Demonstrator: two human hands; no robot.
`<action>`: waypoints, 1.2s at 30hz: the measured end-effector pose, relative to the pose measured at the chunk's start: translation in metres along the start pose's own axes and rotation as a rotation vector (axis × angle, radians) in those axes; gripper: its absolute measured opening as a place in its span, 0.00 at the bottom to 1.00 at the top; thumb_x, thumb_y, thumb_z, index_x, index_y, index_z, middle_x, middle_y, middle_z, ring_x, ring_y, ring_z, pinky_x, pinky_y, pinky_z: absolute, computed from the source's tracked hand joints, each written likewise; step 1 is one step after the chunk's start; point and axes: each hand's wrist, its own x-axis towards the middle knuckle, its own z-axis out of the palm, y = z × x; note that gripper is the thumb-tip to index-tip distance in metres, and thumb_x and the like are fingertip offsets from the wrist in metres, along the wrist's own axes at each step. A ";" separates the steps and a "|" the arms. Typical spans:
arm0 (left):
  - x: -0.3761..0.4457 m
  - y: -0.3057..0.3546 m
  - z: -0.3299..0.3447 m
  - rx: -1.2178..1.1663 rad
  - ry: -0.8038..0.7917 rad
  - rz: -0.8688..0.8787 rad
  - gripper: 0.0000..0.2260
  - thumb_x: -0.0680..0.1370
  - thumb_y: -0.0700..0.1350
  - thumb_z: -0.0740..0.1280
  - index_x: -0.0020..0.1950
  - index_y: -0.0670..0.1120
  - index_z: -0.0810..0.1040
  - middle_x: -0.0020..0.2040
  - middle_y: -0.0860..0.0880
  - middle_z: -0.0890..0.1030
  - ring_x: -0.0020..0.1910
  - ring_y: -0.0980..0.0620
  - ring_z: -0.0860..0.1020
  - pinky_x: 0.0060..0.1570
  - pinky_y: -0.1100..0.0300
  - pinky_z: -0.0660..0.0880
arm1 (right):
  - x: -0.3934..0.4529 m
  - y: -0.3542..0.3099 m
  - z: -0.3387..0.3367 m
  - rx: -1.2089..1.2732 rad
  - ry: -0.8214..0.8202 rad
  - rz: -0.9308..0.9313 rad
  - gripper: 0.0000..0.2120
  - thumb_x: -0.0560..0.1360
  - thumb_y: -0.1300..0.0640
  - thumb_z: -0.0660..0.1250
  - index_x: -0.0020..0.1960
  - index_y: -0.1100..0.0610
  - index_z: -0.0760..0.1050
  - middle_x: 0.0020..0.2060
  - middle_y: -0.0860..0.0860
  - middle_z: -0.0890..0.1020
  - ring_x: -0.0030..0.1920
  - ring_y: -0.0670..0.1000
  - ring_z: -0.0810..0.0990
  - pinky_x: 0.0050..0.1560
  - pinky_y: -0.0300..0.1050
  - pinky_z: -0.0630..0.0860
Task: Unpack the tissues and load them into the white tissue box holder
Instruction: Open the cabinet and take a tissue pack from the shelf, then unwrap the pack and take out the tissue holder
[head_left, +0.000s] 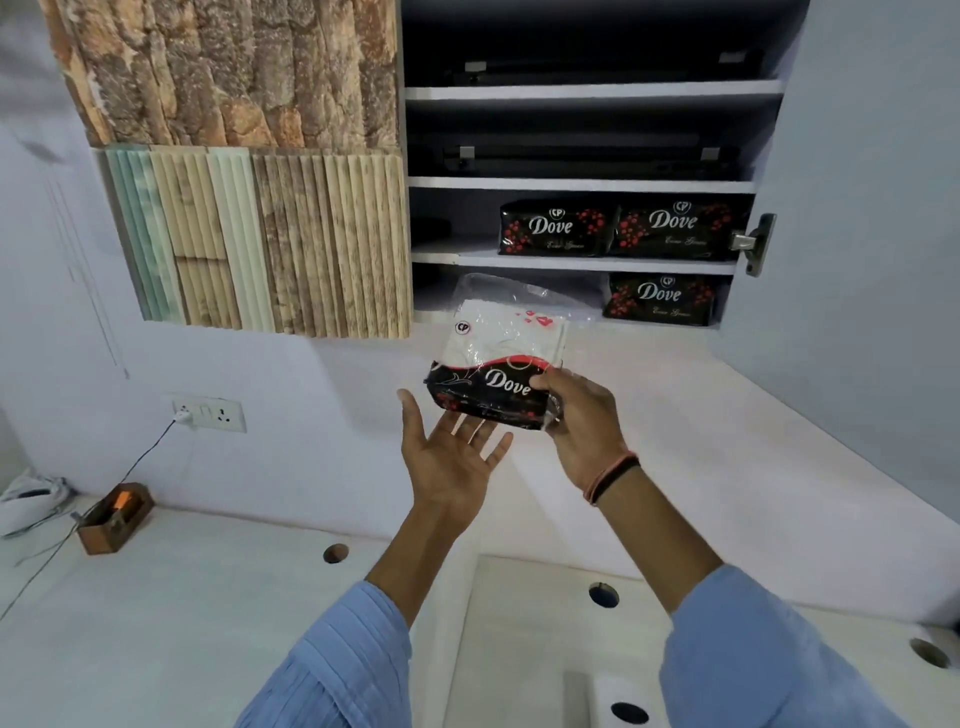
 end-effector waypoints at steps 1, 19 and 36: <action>-0.006 -0.009 -0.002 -0.020 0.008 -0.006 0.40 0.70 0.75 0.64 0.70 0.46 0.77 0.67 0.43 0.82 0.68 0.42 0.78 0.71 0.38 0.69 | -0.007 0.007 -0.007 -0.001 -0.005 -0.027 0.08 0.70 0.65 0.74 0.49 0.63 0.81 0.43 0.57 0.84 0.46 0.55 0.80 0.41 0.44 0.77; -0.039 -0.135 -0.118 0.150 0.245 -0.122 0.18 0.74 0.40 0.72 0.64 0.44 0.78 0.59 0.41 0.81 0.61 0.40 0.79 0.52 0.46 0.78 | -0.047 0.087 -0.169 -0.146 0.264 -0.142 0.10 0.81 0.66 0.63 0.62 0.61 0.74 0.51 0.58 0.83 0.53 0.56 0.81 0.56 0.52 0.79; -0.015 -0.206 -0.239 0.422 0.376 -0.426 0.24 0.70 0.41 0.76 0.65 0.41 0.78 0.49 0.42 0.84 0.47 0.43 0.83 0.45 0.51 0.81 | -0.034 0.219 -0.254 -0.366 0.021 0.640 0.08 0.79 0.62 0.70 0.56 0.65 0.79 0.50 0.54 0.87 0.50 0.54 0.86 0.55 0.47 0.82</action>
